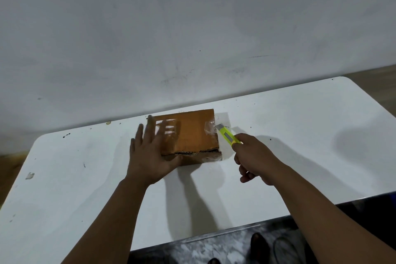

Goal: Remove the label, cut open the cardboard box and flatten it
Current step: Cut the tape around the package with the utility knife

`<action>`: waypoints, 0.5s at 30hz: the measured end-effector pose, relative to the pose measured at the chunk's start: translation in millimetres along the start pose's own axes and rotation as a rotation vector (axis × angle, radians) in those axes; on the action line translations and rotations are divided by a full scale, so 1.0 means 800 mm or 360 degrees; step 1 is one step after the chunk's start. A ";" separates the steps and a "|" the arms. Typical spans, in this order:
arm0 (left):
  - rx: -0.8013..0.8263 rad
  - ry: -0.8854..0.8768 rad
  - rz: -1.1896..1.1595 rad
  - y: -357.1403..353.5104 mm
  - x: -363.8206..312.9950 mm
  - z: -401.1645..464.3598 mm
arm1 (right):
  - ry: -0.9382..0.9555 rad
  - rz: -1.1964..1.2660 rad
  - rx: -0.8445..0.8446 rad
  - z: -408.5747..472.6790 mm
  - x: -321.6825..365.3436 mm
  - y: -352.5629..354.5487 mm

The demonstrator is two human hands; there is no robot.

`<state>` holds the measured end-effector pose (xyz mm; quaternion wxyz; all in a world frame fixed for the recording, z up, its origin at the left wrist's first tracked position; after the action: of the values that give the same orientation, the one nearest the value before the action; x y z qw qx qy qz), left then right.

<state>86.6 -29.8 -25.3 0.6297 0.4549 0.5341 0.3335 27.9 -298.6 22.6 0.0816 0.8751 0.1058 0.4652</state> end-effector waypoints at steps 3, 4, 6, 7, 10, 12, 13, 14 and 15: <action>0.0098 -0.0188 0.0334 -0.005 -0.038 0.019 | 0.0006 -0.0015 -0.0003 0.000 -0.001 0.000; 0.0138 -0.0215 0.0385 -0.007 -0.053 0.025 | 0.0010 -0.0016 -0.0006 -0.001 -0.001 0.000; 0.0262 -0.0215 0.0376 -0.014 -0.074 0.036 | 0.0018 -0.0015 -0.0009 -0.001 -0.003 0.001; 0.0314 -0.0213 0.0347 -0.018 -0.080 0.042 | 0.0021 -0.0020 -0.0012 -0.002 -0.004 0.002; 0.0368 -0.0234 0.0321 -0.031 -0.083 0.048 | 0.0022 -0.0051 -0.0031 -0.002 -0.010 0.004; 0.0339 -0.0257 0.0364 -0.036 -0.080 0.046 | 0.0029 -0.0051 -0.0032 -0.002 -0.013 0.005; 0.0311 -0.0262 0.0379 -0.037 -0.079 0.044 | 0.0038 -0.0062 -0.0024 -0.003 -0.013 0.005; 0.0284 -0.0267 0.0393 -0.038 -0.079 0.043 | 0.0048 -0.0074 -0.0015 -0.004 -0.013 0.006; 0.0256 -0.0272 0.0404 -0.039 -0.079 0.043 | 0.0058 -0.0087 -0.0006 -0.005 -0.012 0.006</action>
<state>105.3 -106.0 -30.6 0.5873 0.5944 0.4419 0.3265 19.8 -306.0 18.2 0.0938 0.8632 0.1302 0.4788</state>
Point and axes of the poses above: each hand's wrist, its own z-axis towards the middle knuckle, its own y-axis out of the back of the hand, x = y × z, the point moved 2 cm from there along z, towards the middle knuckle, and after that the axes turned 3 degrees about x, right-handed, at the moved point
